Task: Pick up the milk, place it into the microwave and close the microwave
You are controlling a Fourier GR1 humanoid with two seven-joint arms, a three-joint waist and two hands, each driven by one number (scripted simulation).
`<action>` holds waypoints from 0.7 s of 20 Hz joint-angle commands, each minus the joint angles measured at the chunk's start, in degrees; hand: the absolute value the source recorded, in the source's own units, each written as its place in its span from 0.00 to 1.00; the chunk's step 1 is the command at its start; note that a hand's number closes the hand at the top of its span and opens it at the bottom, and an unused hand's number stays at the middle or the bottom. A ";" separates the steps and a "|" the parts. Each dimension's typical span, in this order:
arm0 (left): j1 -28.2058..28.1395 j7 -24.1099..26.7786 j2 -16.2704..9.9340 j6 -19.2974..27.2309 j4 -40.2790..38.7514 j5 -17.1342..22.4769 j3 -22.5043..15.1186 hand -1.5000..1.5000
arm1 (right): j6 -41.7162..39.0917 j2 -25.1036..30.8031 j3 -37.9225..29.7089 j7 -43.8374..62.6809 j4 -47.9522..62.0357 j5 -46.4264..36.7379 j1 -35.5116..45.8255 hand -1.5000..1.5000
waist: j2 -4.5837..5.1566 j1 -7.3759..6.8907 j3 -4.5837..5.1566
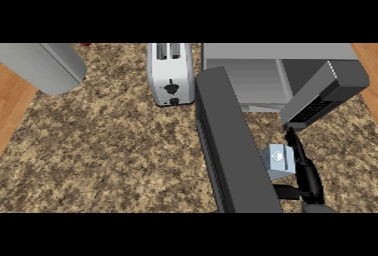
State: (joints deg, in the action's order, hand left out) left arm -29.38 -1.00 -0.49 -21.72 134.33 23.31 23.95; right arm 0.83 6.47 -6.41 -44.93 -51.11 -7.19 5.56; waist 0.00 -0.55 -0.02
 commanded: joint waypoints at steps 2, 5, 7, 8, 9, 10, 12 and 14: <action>1.83 -2.05 -0.67 -0.97 -0.04 2.71 2.52 0.00 | -2.87 2.26 -2.24 -7.82 12.73 0.31 6.76 1.00 | 0.06 -0.07 -0.02; -4.64 4.46 0.46 -1.42 0.46 0.91 -1.52 0.00 | -0.87 0.12 0.49 -10.54 12.38 -2.36 6.43 1.00 | -0.04 -0.37 0.01; 0.20 1.74 0.47 -1.01 -1.96 -0.14 -1.09 0.00 | 1.84 0.12 -0.44 -15.69 17.12 -3.47 9.18 1.00 | 0.12 -0.28 -0.03; -1.64 1.05 0.48 -2.85 -0.19 1.93 0.62 0.00 | 3.51 0.41 -0.39 -15.50 16.28 -4.05 9.17 1.00 | 0.05 -0.32 -0.02; 2.89 -4.05 0.45 1.85 1.81 -0.21 -0.67 0.00 | 0.53 1.45 -0.58 -12.60 11.58 -2.26 9.34 1.00 | 0.02 0.29 -0.01; 3.56 -1.42 -1.65 -0.50 -1.32 2.43 2.68 0.00 | 3.86 -1.89 -0.56 -18.63 16.59 -3.17 8.33 1.00 | 0.08 0.02 -0.02; -0.35 -1.01 0.47 0.44 1.81 0.34 -0.54 0.00 | 0.67 -1.60 1.22 -10.07 6.01 -1.82 6.44 1.00 | -0.13 0.38 0.04; -1.40 0.42 0.47 -0.57 0.79 0.93 1.06 0.00 | -1.43 -2.44 1.84 -11.77 7.12 -1.45 6.36 1.00 | -0.12 0.18 0.04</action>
State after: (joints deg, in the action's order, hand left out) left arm -29.14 -1.52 -0.49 -22.34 134.01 24.46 24.89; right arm 0.99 5.76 -6.17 -56.64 -40.81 -8.96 12.97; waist -0.12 -0.42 0.10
